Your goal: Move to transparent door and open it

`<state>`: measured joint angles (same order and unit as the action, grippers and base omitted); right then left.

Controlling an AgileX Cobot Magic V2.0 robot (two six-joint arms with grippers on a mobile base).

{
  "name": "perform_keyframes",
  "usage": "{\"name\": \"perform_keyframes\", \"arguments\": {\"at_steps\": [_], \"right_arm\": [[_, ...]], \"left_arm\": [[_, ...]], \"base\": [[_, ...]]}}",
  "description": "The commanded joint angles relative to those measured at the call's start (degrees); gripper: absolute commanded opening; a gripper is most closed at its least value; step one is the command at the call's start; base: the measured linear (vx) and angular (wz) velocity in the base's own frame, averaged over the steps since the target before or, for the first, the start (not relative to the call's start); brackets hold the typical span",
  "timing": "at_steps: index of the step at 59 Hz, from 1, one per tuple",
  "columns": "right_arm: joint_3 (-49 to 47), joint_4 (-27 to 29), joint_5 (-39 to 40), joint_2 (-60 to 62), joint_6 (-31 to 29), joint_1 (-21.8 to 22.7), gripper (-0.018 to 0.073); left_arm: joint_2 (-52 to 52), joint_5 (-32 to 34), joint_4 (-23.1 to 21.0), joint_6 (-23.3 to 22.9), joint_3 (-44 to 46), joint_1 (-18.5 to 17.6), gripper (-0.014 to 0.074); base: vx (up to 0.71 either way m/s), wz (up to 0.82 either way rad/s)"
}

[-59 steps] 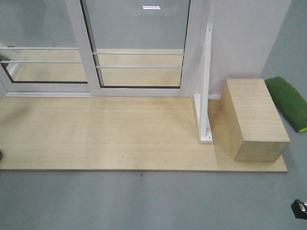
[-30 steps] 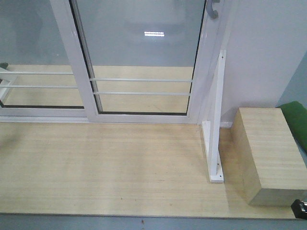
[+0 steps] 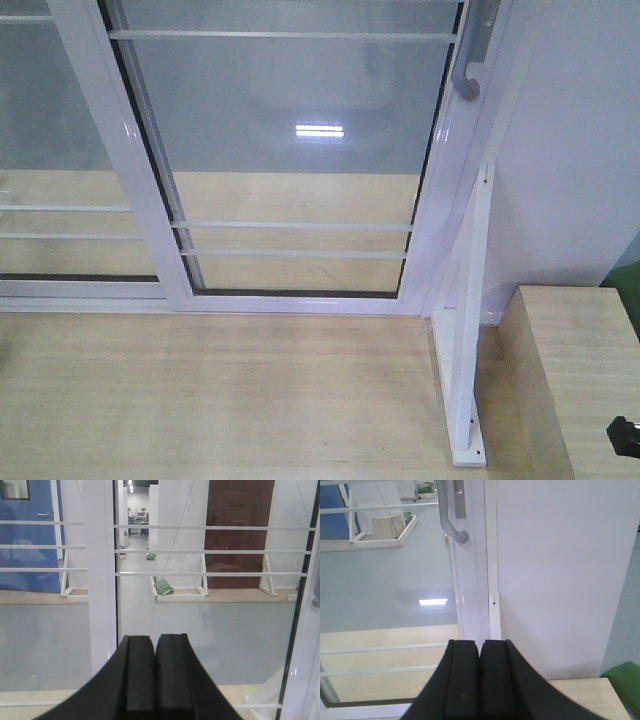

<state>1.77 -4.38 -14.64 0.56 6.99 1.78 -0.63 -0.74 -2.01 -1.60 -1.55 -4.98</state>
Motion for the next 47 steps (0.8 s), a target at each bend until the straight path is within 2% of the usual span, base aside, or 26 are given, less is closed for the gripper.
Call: {"name": "perform_keyframes", "arguments": {"at_steps": [1, 24, 47], "right_arm": [[0.72, -0.26, 4.63, 0.78, -0.33, 0.31, -0.0008], [0.72, -0.26, 4.63, 0.78, -0.33, 0.31, -0.0008], [0.72, -0.26, 4.63, 0.78, -0.33, 0.31, -0.0008]], "left_arm": [[-0.69, 4.6, -0.13, -0.48, -1.72, -0.24, -0.0006], [-0.69, 4.6, -0.13, -0.48, -1.72, -0.24, -0.0006], [-0.69, 4.6, -0.13, -0.48, -1.72, -0.24, -0.0006]], "base": [[0.36, -0.01], [0.3, -0.04], [0.18, -0.02]]}}
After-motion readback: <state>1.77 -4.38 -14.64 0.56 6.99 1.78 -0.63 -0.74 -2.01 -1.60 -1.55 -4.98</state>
